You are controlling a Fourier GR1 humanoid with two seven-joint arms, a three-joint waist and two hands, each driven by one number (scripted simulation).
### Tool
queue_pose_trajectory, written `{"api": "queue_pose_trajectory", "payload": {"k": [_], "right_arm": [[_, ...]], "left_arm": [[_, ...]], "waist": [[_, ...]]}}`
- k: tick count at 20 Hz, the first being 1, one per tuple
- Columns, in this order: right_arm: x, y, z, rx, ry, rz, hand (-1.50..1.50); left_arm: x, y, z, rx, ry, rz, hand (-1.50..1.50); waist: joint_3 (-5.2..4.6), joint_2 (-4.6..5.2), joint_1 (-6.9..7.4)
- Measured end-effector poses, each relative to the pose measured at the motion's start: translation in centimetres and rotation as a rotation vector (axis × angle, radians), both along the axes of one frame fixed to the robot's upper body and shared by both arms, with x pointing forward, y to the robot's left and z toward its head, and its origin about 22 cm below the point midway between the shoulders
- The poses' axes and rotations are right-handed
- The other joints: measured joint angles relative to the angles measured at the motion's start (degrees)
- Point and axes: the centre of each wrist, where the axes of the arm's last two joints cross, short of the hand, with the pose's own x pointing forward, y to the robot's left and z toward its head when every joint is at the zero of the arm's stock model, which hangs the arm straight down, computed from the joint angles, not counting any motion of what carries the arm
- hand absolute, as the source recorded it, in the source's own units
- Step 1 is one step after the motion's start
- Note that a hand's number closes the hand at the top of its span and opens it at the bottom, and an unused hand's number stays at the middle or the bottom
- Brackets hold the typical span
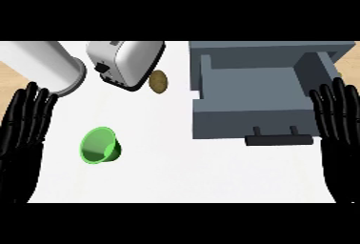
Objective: Pick up the cup, place it into the drawer and close the drawer
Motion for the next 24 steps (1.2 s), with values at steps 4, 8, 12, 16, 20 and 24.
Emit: {"api": "queue_pose_trajectory", "payload": {"k": [4, 8, 12, 16, 20, 24], "right_arm": [[0.0, -0.4, 0.4, -0.002, -0.018, 0.004, -1.5], [0.3, -0.5, 0.4, -0.04, 0.019, 0.05, -1.5], [1.0, -0.8, 0.2, -0.078, 0.075, 0.1, -1.5], [2.5, -0.7, 0.3, -0.08, 0.098, 0.126, -1.5], [3.8, -1.3, -0.1, -0.09, 0.105, 0.138, -1.5], [4.9, -1.5, -0.4, -0.092, 0.096, 0.143, -1.5]], "left_arm": [[0.6, 1.3, 0.4, -0.006, -0.014, -0.171, -1.5], [0.9, 2.4, -1.1, -0.097, 0.07, -0.367, -1.5], [2.0, 5.2, -2.5, -0.184, 0.176, -0.452, -1.5], [4.3, 7.7, -4.0, -0.223, 0.23, -0.47, -1.5], [5.5, 8.8, -5.8, -0.205, 0.272, -0.447, -1.5], [6.9, 9.6, -8.2, -0.189, 0.314, -0.424, -1.5]], "waist": [[-0.72, -0.13, 0.5], [-1.05, -0.01, 0.8], [-1.11, 0.0, 0.85], [-1.11, -0.04, 0.79], [-1.09, -0.09, 0.79], [-1.09, -0.1, 0.72]]}}
